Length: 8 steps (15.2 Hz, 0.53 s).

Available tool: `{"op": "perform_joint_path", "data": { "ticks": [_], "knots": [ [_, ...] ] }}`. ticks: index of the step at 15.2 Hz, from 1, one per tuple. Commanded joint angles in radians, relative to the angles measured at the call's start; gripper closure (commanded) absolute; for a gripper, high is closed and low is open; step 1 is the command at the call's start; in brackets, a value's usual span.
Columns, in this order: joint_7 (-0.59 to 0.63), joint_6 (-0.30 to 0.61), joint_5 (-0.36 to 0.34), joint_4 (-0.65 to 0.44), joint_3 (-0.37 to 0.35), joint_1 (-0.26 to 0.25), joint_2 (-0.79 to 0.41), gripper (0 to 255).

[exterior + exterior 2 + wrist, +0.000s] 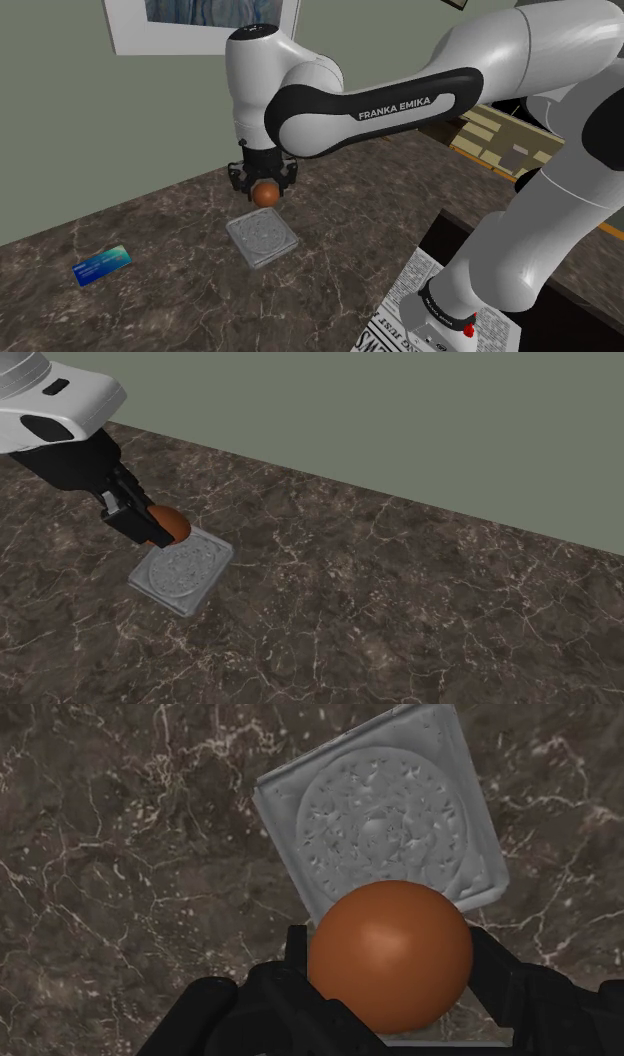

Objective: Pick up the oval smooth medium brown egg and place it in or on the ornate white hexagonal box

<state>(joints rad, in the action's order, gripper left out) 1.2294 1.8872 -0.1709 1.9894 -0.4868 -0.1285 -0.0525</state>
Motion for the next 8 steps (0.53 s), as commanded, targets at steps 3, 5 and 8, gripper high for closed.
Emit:
{"op": "perform_joint_path", "data": {
  "ticks": [3,5,8],
  "knots": [
    [0.000,0.001,0.000,0.000,0.000,0.000,0.000,255],
    [0.000,0.001,0.000,0.000,0.000,0.000,0.000,0],
    [0.000,0.001,0.000,0.000,0.000,0.000,0.000,0]
  ]
}}
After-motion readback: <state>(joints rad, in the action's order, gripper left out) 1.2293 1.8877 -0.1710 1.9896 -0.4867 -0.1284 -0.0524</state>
